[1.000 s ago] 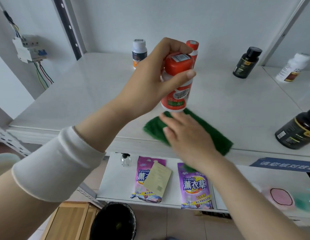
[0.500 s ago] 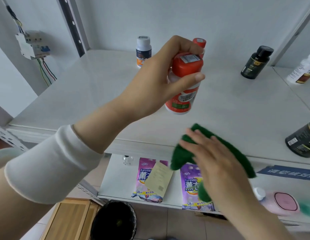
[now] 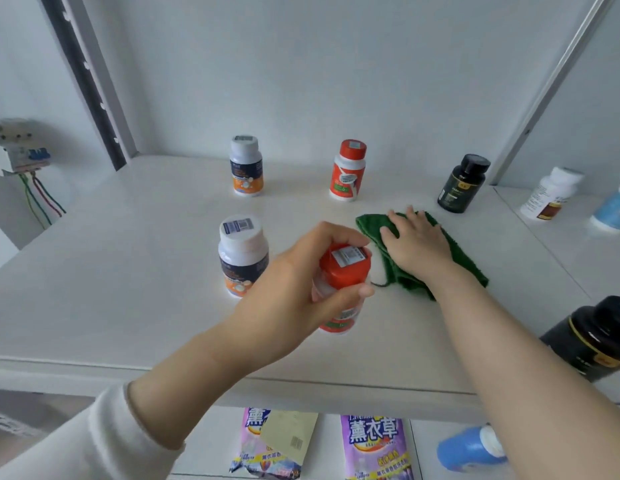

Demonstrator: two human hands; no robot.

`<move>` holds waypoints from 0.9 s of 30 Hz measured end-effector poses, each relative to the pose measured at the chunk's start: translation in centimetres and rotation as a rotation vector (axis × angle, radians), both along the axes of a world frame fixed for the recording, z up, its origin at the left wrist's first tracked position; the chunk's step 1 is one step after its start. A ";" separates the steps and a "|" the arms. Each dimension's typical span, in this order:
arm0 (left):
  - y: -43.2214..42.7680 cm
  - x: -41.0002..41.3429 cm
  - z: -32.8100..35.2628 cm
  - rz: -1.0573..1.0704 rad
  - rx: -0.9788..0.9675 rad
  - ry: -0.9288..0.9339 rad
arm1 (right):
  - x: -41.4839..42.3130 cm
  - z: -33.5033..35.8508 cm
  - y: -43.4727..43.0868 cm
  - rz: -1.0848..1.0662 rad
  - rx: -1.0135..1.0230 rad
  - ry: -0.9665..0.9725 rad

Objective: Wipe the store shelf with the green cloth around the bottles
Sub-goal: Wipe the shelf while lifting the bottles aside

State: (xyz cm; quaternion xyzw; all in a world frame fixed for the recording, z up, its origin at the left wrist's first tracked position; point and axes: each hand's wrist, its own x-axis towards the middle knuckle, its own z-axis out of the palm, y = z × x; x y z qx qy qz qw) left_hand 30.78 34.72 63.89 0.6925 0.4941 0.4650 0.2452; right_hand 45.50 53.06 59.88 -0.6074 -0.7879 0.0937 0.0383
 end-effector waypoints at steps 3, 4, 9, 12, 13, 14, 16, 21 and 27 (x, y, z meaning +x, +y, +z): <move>0.2 0.2 -0.8 -0.004 -0.018 0.042 | -1.2 0.2 0.1 0.030 -0.012 0.062; 0.3 0.3 -1.1 -0.007 -0.018 0.048 | -1.2 0.1 -0.7 0.049 -0.012 0.113; 1.2 0.1 -1.5 -0.049 0.012 0.044 | 0.1 -0.8 -5.1 0.378 0.024 0.255; 1.5 0.1 -1.3 -0.062 -0.003 0.041 | 0.1 -0.6 -4.2 0.480 0.017 0.321; 1.5 0.0 -1.2 -0.059 -0.004 0.045 | 0.0 -0.3 -3.1 0.472 0.041 0.338; 1.6 0.0 -1.2 -0.058 -0.010 0.046 | -0.3 0.0 -2.0 0.437 0.067 0.342; 1.5 0.0 -1.1 -0.058 -0.047 0.032 | -1.0 0.4 -0.2 0.330 0.092 0.310; 1.2 0.2 -1.0 -0.052 -0.093 -0.009 | -1.5 -0.3 -0.7 0.350 0.014 0.007; 0.9 0.2 -0.4 -0.062 -0.102 -0.060 | 1.9 -1.0 -9.4 0.234 0.057 0.021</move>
